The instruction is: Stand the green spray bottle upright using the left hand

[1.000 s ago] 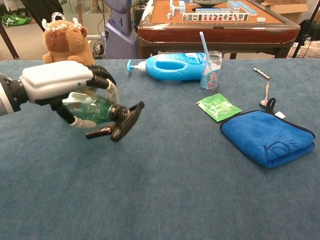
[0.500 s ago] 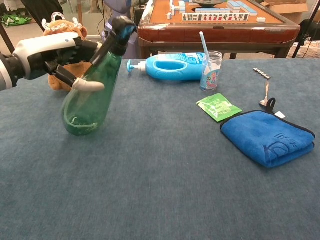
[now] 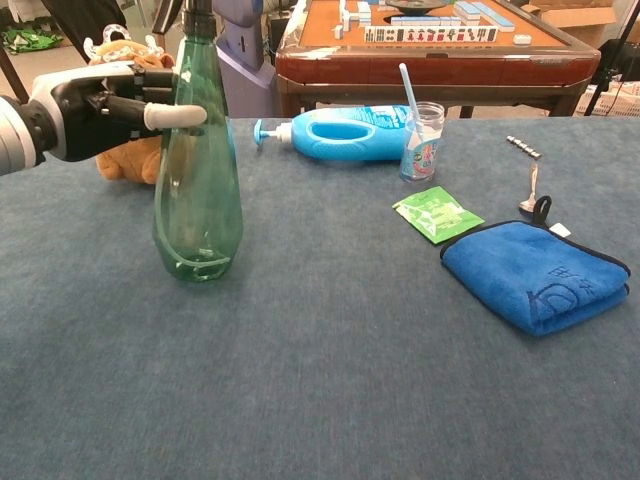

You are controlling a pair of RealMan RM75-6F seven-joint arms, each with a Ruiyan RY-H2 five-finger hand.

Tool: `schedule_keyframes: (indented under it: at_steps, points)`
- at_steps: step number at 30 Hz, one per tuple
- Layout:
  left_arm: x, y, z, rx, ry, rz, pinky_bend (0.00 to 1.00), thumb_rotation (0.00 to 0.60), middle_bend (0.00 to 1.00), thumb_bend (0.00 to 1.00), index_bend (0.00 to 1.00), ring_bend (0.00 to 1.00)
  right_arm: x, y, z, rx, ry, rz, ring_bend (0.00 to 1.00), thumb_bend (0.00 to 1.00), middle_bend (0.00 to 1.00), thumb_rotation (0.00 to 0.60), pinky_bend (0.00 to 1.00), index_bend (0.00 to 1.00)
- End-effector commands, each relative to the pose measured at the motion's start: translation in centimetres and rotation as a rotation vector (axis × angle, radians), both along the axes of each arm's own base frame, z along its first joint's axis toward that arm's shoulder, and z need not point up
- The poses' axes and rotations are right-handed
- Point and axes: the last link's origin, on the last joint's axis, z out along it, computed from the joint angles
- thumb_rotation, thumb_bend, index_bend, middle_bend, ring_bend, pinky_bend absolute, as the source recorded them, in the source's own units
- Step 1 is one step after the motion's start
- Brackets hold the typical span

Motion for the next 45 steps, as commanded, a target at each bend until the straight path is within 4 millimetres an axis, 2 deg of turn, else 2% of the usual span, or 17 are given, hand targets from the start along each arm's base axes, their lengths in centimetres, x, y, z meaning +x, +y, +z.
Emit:
schedule_keyframes:
  at_steps: [1, 14, 19, 30, 39, 45]
  points:
    - [-0.2, 0.2, -0.3, 0.027, -0.052, 0.029, 0.08, 0.600, 0.42, 0.29, 0.42, 0.17, 0.0, 0.0, 0.0, 0.000, 0.000, -0.001, 0.14, 0.34, 0.20, 0.600, 0.19, 0.22]
    - [-2.0, -0.2, -2.6, 0.151, 0.065, -0.014, 0.08, 0.600, 0.41, 0.29, 0.40, 0.17, 0.0, 0.0, 0.1, -0.002, 0.002, -0.005, 0.14, 0.34, 0.20, 0.600, 0.19, 0.22]
    - [-2.5, -0.3, -2.7, 0.165, 0.094, -0.030, 0.08, 0.600, 0.38, 0.29, 0.38, 0.17, 0.0, 0.0, 0.1, -0.003, 0.001, -0.003, 0.14, 0.34, 0.20, 0.600, 0.19, 0.22]
    - [-3.3, -0.8, -1.7, 0.155, 0.117, -0.056, 0.06, 0.600, 0.21, 0.29, 0.22, 0.08, 0.0, 0.0, 0.0, -0.002, -0.001, -0.003, 0.14, 0.34, 0.20, 0.600, 0.19, 0.22]
    - [-3.8, -1.5, -0.9, 0.151, 0.113, -0.064, 0.04, 0.600, 0.16, 0.29, 0.16, 0.04, 0.0, -0.1, 0.0, -0.001, -0.002, -0.001, 0.14, 0.34, 0.20, 0.600, 0.19, 0.22]
    - [-3.7, -2.2, -1.0, 0.119, 0.136, -0.091, 0.00, 0.600, 0.04, 0.29, 0.02, 0.00, -0.1, -0.1, -0.1, -0.001, -0.004, 0.001, 0.14, 0.34, 0.20, 0.600, 0.19, 0.22]
